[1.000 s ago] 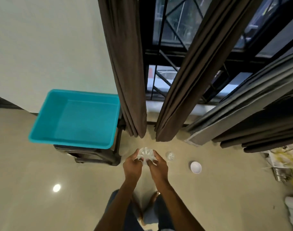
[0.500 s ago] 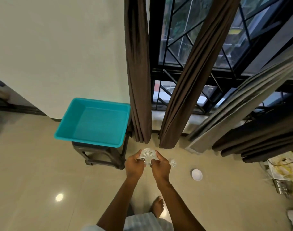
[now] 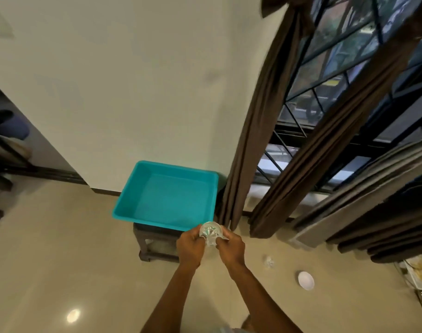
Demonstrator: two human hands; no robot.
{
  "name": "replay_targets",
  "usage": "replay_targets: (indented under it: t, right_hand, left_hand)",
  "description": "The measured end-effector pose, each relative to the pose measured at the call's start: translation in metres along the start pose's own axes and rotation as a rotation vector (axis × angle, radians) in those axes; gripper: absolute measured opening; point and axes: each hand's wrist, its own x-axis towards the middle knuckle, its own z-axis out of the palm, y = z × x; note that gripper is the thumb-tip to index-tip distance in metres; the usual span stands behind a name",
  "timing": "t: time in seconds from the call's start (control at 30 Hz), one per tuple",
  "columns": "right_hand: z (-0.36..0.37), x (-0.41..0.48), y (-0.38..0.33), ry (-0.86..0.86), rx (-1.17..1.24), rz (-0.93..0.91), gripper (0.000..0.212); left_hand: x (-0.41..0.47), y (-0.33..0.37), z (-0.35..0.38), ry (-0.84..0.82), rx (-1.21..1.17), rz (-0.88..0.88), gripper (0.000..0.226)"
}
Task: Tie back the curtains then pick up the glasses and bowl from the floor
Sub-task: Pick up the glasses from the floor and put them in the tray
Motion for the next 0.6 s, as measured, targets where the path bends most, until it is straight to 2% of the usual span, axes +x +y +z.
replay_targets:
  t: [0.13, 0.37, 0.47, 0.6]
  right_hand:
    - [0.055, -0.008, -0.017, 0.015, -0.013, 0.032, 0.042]
    - [0.093, -0.035, -0.062, 0.012, 0.118, 0.139, 0.016]
    - [0.1, -0.016, -0.058, 0.008, 0.168, 0.211, 0.03]
    - [0.101, 0.006, -0.08, 0.001, 0.264, 0.227, 0.023]
  left_hand:
    - [0.032, -0.024, -0.044, -0.017, 0.078, -0.029, 0.02]
    - [0.053, -0.029, -0.079, -0.05, 0.108, -0.118, 0.028]
    - [0.065, -0.027, -0.077, -0.08, 0.082, -0.139, 0.027]
    - [0.095, -0.012, -0.077, -0.107, -0.012, -0.174, 0.03]
